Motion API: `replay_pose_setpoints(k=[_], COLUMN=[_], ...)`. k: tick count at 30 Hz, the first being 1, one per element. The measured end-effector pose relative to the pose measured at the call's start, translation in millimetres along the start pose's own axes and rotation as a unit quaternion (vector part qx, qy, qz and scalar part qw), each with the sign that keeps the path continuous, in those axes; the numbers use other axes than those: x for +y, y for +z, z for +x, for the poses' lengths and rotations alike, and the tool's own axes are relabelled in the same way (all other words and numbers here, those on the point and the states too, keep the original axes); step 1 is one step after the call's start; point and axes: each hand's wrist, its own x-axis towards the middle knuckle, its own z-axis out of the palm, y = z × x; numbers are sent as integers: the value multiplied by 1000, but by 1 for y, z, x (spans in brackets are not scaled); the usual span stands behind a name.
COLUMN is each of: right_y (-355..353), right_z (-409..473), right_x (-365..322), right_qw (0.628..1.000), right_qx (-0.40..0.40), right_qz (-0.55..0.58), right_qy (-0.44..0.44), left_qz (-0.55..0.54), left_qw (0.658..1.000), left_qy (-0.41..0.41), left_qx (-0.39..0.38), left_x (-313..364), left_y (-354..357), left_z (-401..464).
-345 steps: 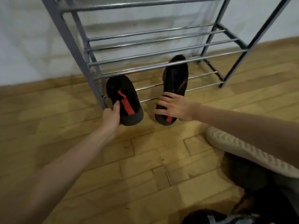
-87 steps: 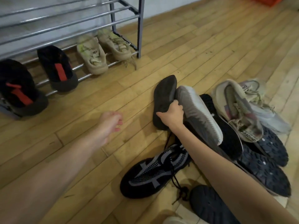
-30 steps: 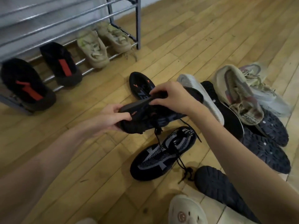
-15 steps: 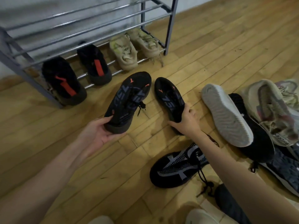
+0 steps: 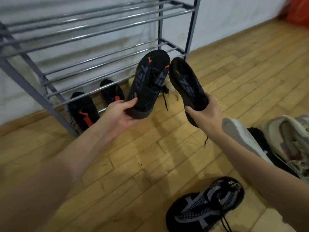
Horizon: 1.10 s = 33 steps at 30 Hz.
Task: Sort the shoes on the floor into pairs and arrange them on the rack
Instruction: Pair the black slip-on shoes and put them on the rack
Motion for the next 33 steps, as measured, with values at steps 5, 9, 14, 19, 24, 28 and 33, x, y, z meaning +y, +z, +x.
replay_pose_setpoints(k=[5,9,14,19,24,28,33], right_y=[8,26,57,79,93,98,83], right_z=[64,120,180,216,229,231,213], right_x=[-39,-57,-72,-80,-81,-75,-67], right_qw=[999,997,992,984,980,973,953], right_qx=[-27,-42,-63,-52,-63,-65,-51], right_qz=[4,-13,-53,-116,-149,-188,-240], right_qy=[-34,-60,-95,-121,-116,-121,-178], left_qz=[-26,-48,-74,-81,-90,-79,-24], left_qw=[999,997,993,990,989,989,989], left_qy=[39,59,62,70,59,52,42], left_qx=[6,21,63,87,102,116,140], left_x=[35,61,76,76,84,84,84], left_y=[23,34,41,47,43,47,44], left_z=[50,99,148,175,187,187,171])
